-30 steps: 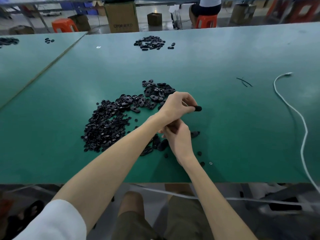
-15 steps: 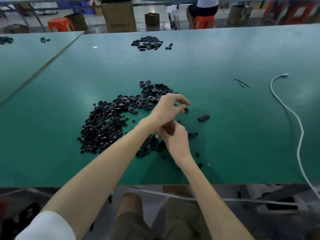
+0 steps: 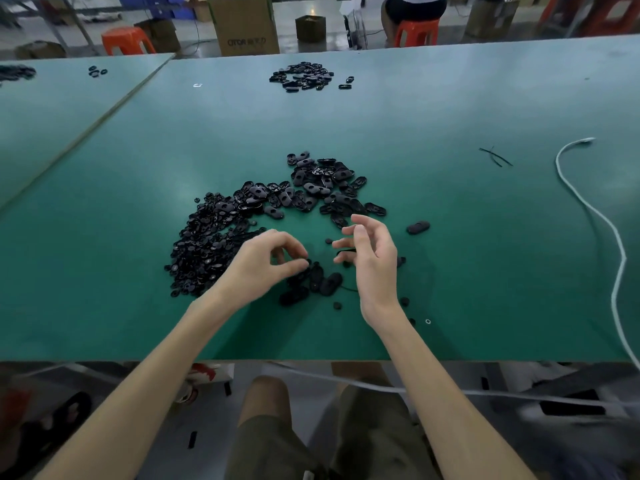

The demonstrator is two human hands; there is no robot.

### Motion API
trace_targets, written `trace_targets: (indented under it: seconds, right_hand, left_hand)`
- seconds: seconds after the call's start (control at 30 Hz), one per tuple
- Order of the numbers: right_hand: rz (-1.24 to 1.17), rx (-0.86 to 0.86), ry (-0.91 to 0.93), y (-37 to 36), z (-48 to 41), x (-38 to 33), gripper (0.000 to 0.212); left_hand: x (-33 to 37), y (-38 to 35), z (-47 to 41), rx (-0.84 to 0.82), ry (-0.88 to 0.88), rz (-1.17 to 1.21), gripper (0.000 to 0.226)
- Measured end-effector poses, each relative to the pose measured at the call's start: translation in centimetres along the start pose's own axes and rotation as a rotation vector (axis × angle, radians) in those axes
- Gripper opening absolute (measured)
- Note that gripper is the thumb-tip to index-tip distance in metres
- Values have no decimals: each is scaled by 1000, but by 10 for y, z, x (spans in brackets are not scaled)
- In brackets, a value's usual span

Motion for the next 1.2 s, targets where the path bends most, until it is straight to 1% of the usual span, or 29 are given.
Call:
trace_targets:
  seconds: [0.13, 0.27, 0.37, 0.5, 0.7, 0.8, 0.97, 1.07, 1.2]
  right_hand:
    - [-21, 17, -9, 1, 0, 1, 18]
    - [-4, 9, -15, 0, 1, 2, 17]
    - [13, 5, -17, 1, 1, 2, 16]
    - [38, -11, -17, 0, 0, 3, 14]
    - [101, -53, -2, -2, 1, 5, 14]
    - [114, -70, 5, -2, 1, 4, 14]
    - [152, -82, 22, -4, 2, 3, 13]
    - [176, -102, 29, -5, 2, 3, 16]
    - [222, -170, 67, -8, 4, 0, 15]
  left_hand:
    - [5, -11, 11, -27, -18, -5, 17]
    - [18, -33, 15, -86, -76, -131, 39]
    - [23, -43, 14, -42, -84, -200, 35]
    - [25, -43, 14, 27, -63, -133, 24]
    - [22, -42, 16, 71, -23, -61, 24]
    - [20, -39, 15, 120, -12, -16, 23]
    - [16, -32, 11, 194, -12, 172, 18]
    - [11, -27, 6, 252, 28, 264, 16]
    - [-1, -22, 5, 313, 115, 557, 12]
Point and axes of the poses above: each hand's wrist, its own z-axis away from the middle knuckle, its own y-axis out of the back of the hand, x = y × z, the point moved 7 cm from there along -z, towards the middle knuckle, and after that the axes turned 2 degrees about -y, right-handed, at the moved point
